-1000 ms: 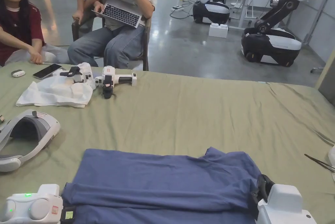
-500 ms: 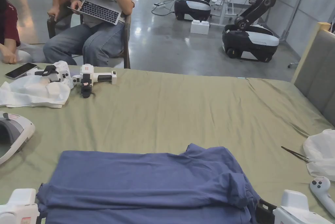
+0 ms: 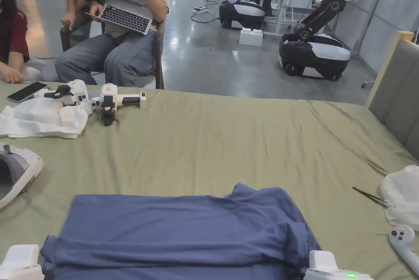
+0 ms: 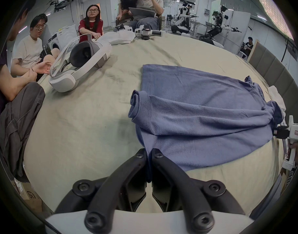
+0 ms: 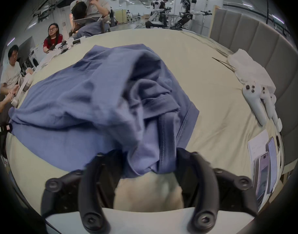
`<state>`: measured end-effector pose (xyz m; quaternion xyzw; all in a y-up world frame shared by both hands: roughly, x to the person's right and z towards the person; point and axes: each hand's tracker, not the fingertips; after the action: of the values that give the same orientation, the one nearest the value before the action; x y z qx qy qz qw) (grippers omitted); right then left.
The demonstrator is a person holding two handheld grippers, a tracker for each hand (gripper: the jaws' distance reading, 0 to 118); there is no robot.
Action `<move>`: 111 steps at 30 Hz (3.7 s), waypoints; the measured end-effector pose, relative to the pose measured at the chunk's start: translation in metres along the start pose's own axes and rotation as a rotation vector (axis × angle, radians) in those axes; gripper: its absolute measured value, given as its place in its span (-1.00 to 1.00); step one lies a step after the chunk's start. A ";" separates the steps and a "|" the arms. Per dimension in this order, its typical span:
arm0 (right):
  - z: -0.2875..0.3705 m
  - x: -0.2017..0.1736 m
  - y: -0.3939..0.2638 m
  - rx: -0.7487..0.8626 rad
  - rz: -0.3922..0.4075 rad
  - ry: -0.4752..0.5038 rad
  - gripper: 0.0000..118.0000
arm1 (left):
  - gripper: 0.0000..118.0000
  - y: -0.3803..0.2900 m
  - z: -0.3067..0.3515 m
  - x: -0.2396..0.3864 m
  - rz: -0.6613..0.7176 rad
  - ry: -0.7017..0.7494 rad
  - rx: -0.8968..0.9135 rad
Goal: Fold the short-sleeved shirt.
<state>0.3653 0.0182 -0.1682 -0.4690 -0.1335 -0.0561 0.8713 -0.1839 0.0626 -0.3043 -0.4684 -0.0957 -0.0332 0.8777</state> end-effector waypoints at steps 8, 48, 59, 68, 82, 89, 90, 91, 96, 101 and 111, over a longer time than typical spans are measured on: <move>0.015 -0.017 0.005 0.000 -0.002 0.001 -0.83 | -1.00 0.000 0.010 0.000 0.012 -0.001 0.044; 0.138 -0.033 -0.101 -0.023 0.058 -0.099 0.16 | -0.42 -0.106 0.069 -0.025 -0.012 0.010 -0.077; 0.167 -0.078 -0.025 0.519 -0.027 -0.038 0.28 | 0.01 -0.033 0.095 0.028 -0.026 -0.035 0.393; 0.197 -0.119 0.005 0.877 -0.002 -0.050 -0.88 | -0.64 0.001 0.136 0.052 -0.003 0.006 0.746; 0.186 -0.125 0.015 0.882 0.011 -0.043 -1.00 | -1.00 0.034 0.090 -0.003 0.002 0.035 0.543; 0.165 -0.108 0.010 0.793 0.007 -0.060 -1.00 | -0.96 0.075 0.005 -0.032 0.005 -0.021 0.163; 0.164 -0.106 0.009 0.780 0.010 -0.067 -1.00 | -0.86 0.079 0.002 -0.027 0.003 -0.029 0.117; 0.162 -0.104 0.007 0.769 0.012 -0.071 -1.00 | -0.72 0.082 -0.004 -0.025 0.006 -0.047 0.076; 0.151 -0.091 -0.001 0.706 0.016 -0.093 -1.00 | -0.03 0.091 -0.050 -0.027 0.036 -0.075 -0.101; 0.143 -0.079 -0.009 0.649 -0.002 -0.112 -1.00 | 0.12 0.081 -0.079 -0.013 -0.015 -0.041 -0.243; 0.102 -0.043 0.015 0.469 -0.075 -0.115 -0.98 | -1.00 0.069 -0.056 -0.001 -0.073 -0.075 -0.106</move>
<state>0.3087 0.1103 -0.1394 -0.2509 -0.2094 -0.0290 0.9446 -0.1671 0.0553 -0.3913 -0.5115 -0.1438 -0.0526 0.8455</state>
